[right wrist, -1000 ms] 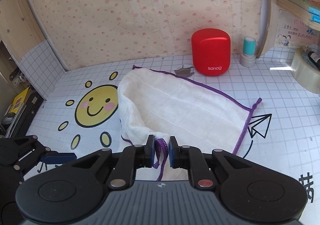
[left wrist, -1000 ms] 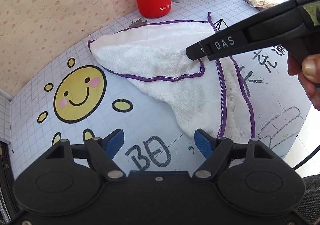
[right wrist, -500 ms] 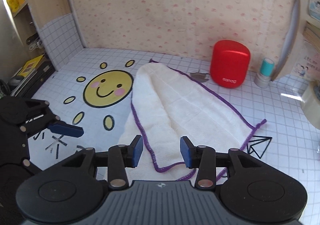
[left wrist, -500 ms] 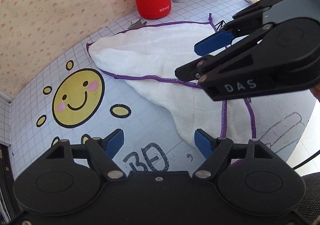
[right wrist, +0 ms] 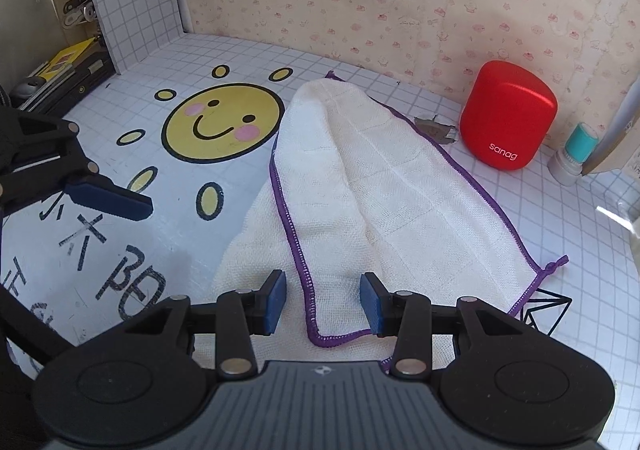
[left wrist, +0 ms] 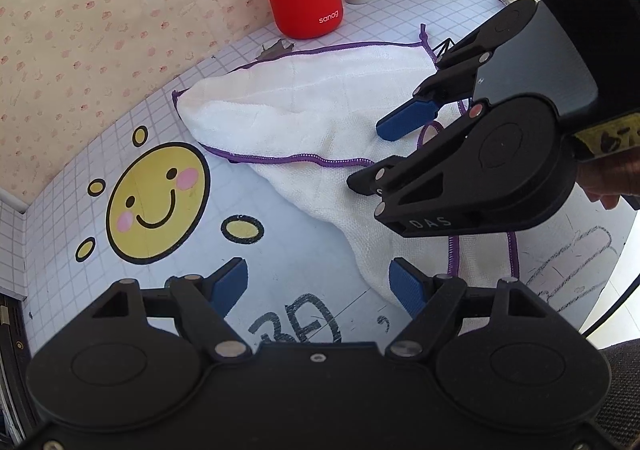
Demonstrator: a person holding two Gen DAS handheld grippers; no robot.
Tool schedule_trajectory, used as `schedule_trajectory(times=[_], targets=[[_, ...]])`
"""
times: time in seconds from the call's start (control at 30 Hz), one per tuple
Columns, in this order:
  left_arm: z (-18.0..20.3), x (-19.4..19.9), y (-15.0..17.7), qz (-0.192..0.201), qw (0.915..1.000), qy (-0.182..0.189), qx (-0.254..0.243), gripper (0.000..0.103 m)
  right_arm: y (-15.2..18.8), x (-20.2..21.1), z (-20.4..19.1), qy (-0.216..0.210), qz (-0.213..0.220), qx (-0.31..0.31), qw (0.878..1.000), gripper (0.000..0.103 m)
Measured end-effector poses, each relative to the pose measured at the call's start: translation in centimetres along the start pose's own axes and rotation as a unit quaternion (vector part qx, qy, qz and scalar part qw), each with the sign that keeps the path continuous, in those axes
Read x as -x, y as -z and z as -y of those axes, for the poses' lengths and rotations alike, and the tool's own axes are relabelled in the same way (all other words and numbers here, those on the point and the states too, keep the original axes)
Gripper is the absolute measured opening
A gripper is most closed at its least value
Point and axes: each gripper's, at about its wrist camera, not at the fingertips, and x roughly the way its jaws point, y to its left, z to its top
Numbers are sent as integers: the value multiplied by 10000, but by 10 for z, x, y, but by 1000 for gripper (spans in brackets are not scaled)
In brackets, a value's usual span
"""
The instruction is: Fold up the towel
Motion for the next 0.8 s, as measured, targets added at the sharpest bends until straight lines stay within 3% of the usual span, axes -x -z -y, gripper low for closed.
schedule_trajectory(times=[0.7, 0.8], targets=[[4, 4, 8, -88, 9999, -65, 122, 79, 0, 3, 10, -288, 33, 53, 9996, 40], [5, 4, 8, -96, 9998, -75, 129, 79, -1, 5, 12, -323, 54, -64, 9994, 36]])
